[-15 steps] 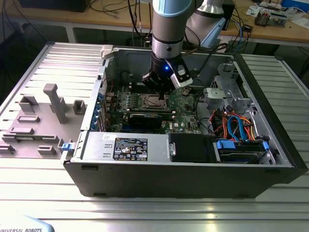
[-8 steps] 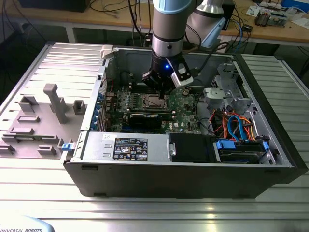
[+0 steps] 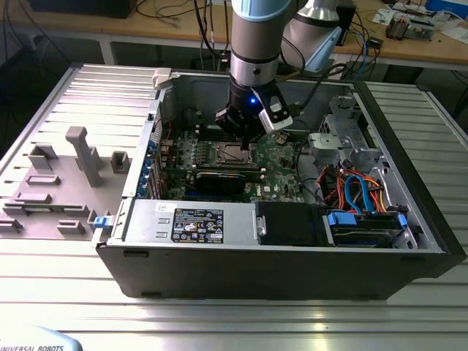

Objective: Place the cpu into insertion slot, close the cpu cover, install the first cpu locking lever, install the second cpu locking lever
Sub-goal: 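Install the second cpu locking lever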

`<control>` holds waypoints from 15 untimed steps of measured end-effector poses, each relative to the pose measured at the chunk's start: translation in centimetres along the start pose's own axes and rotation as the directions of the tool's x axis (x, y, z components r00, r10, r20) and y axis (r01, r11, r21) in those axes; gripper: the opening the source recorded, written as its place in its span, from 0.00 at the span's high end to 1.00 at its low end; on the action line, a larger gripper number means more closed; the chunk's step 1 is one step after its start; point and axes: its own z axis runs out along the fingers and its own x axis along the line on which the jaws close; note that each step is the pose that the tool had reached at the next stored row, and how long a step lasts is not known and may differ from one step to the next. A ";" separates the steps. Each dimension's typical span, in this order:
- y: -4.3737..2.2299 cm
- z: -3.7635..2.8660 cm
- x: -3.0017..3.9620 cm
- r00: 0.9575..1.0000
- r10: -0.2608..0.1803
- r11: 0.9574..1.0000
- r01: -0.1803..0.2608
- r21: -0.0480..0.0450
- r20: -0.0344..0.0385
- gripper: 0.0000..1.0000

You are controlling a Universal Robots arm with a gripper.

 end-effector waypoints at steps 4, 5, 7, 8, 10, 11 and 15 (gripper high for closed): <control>-0.01 0.00 0.00 1.000 0.000 1.000 0.000 0.000 0.000 0.89; -0.01 0.00 0.00 1.000 0.000 1.000 0.000 0.000 0.000 0.89; -0.06 0.00 0.01 1.000 0.000 1.000 0.000 0.000 0.000 0.89; -0.15 -0.01 0.01 1.000 0.000 1.000 0.000 0.000 0.000 0.89; -0.44 -0.02 0.02 1.000 0.000 1.000 0.000 -0.002 0.000 0.89; -0.72 -0.04 0.03 1.000 0.000 1.000 0.000 -0.005 0.000 0.89; -1.77 -0.13 0.07 1.000 0.001 1.000 -0.001 -0.016 -0.001 0.89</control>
